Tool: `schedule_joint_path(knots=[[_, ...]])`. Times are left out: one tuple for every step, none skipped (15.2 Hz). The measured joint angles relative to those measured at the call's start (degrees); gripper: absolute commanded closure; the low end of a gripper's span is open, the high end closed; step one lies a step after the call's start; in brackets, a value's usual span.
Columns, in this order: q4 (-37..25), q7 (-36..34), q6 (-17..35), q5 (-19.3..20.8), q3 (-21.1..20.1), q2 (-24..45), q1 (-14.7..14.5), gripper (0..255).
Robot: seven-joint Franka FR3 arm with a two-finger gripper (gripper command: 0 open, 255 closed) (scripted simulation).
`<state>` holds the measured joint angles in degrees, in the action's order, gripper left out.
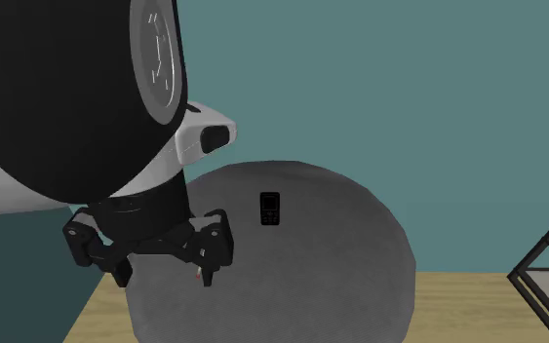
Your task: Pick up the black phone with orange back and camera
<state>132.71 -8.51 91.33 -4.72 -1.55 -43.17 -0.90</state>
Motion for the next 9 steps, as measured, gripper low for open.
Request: schedule_joint_path(knots=[[0.0, 0.0, 0.0, 0.0, 0.0, 0.0, 0.0, 0], [-0.1, 0.3, 0.7, 0.2, 0.2, 0.8, 0.1, 0], [-0.4, 0.7, 1.3, 0.4, 0.5, 1.8, 0.3, 0], [-1.4, 1.1, 2.2, 0.7, 0.9, 3.8, 0.5, 0], [-2.0, 1.7, 3.1, 1.0, 1.4, 5.5, 0.7, 0], [-2.9, 2.3, 4.0, 1.4, 1.9, 7.4, 1.0, 0], [-3.4, 2.8, 5.0, 1.6, 2.3, 9.1, 1.2, 0], [-4.7, 3.6, 5.9, 2.0, 3.0, 11.4, 1.5, 0], [-5.2, 4.0, 7.1, 2.2, 3.3, 13.2, 1.6, 0]])
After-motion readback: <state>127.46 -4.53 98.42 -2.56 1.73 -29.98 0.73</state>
